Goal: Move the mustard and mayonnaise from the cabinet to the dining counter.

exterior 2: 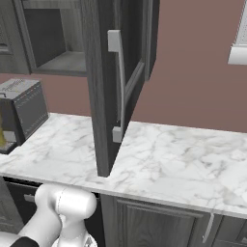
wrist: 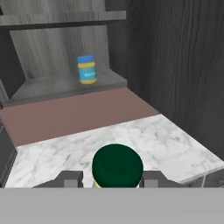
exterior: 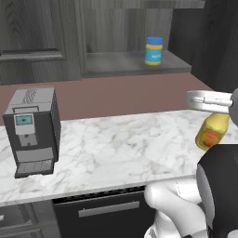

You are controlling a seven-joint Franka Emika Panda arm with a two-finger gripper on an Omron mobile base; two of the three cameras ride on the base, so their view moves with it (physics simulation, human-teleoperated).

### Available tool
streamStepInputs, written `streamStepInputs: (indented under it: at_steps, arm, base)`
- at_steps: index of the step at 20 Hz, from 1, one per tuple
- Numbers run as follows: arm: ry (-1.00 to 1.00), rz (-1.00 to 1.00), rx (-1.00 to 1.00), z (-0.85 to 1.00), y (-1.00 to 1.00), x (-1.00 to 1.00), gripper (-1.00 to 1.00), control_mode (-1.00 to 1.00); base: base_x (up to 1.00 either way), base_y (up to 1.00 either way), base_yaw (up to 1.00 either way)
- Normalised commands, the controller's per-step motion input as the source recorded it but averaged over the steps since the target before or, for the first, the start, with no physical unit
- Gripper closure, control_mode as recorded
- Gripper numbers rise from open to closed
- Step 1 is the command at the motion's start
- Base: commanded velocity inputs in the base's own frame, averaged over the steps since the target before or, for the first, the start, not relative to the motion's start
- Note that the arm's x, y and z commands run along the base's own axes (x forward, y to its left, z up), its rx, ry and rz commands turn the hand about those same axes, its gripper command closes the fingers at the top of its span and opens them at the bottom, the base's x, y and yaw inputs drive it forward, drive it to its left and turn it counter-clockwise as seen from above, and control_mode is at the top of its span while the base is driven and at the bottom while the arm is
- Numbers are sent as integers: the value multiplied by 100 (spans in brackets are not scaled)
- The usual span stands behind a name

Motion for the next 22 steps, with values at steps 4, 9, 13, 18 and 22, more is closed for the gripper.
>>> streamStepInputs:
  at_steps: [4, 9, 13, 18, 22]
  arm:
    - [0, 0, 0, 0, 0, 0, 100, 100]
    - [0, 0, 0, 0, 0, 0, 100, 100]
    - [0, 0, 0, 0, 0, 0, 100, 100]
    - [0, 0, 0, 0, 0, 0, 100, 100]
    - [0, 0, 0, 0, 0, 0, 100, 100]
  base:
    - [-43, 3, 0]
    - [-97, 23, 0]
    - [-100, 34, 0]
    - [-74, 27, -9]
    - [-6, 4, -56]
